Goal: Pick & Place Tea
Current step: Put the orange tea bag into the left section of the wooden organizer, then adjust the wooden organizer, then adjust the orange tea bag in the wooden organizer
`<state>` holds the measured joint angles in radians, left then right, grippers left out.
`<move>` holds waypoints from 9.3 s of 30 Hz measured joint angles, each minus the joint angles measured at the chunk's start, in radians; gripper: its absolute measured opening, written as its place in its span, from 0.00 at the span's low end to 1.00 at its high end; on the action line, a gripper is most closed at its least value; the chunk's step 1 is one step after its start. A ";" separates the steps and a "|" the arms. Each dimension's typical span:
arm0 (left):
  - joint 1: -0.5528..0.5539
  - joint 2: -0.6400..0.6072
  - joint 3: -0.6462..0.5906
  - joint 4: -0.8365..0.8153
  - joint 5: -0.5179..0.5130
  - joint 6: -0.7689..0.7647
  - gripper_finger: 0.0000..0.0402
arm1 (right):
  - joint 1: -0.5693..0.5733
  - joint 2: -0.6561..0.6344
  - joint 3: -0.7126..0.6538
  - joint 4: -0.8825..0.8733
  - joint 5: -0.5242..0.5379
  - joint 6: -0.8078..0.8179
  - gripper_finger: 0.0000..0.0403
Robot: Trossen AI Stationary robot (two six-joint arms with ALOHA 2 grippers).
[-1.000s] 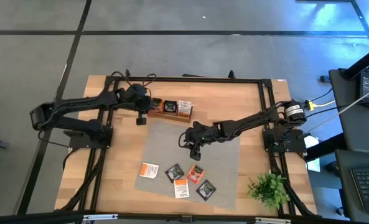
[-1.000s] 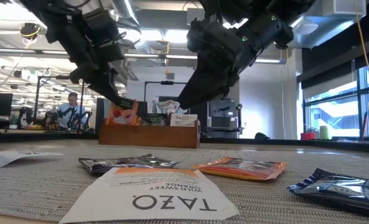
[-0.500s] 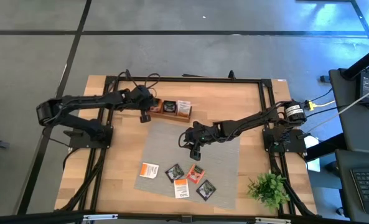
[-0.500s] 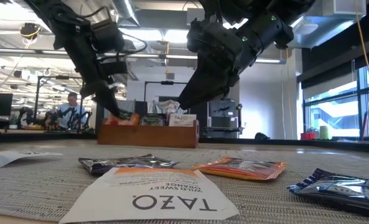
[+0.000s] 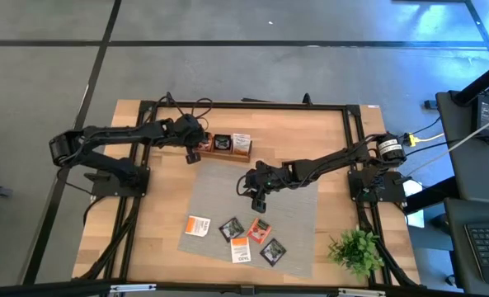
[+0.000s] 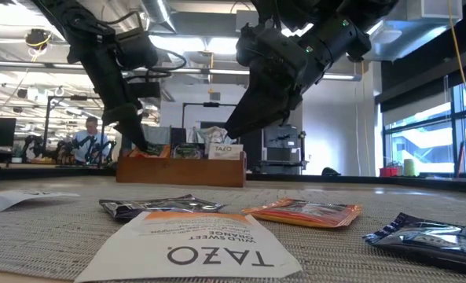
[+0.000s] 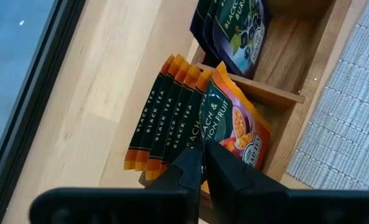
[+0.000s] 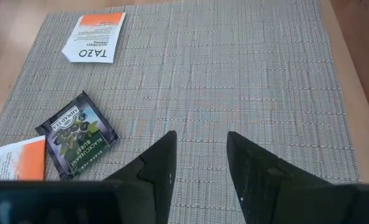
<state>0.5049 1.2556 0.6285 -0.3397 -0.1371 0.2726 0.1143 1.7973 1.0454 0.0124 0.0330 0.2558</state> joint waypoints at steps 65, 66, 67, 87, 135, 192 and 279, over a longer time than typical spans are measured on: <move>-0.747 0.129 -0.245 0.405 -0.093 -0.840 0.15 | 0.047 0.001 -0.211 0.015 0.106 0.163 0.36; -0.748 0.145 -0.243 0.411 -0.088 -0.858 0.14 | 0.047 0.000 -0.215 0.015 0.108 0.163 0.36; -0.750 0.157 -0.243 0.413 -0.082 -0.877 0.14 | 0.047 0.000 -0.216 0.014 0.108 0.163 0.36; -0.943 0.189 -0.244 0.434 -0.135 -1.101 0.14 | 0.006 0.000 -0.218 0.015 0.092 0.136 0.36; -0.950 -0.138 -0.247 0.356 -0.258 -0.914 0.15 | -0.251 0.039 0.106 -0.010 0.035 -0.391 0.36; -0.948 -0.138 -0.246 0.283 -0.255 -0.962 0.15 | -0.258 0.425 0.686 -1.023 0.059 -0.374 0.09; -0.287 0.378 0.518 -0.321 0.086 -0.130 0.15 | 0.016 -0.412 -0.300 0.005 0.071 -0.155 0.26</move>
<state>0.2182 1.6340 1.1461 -0.6605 -0.0509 0.1425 0.1303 1.3849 0.7456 0.0177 0.1040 0.1009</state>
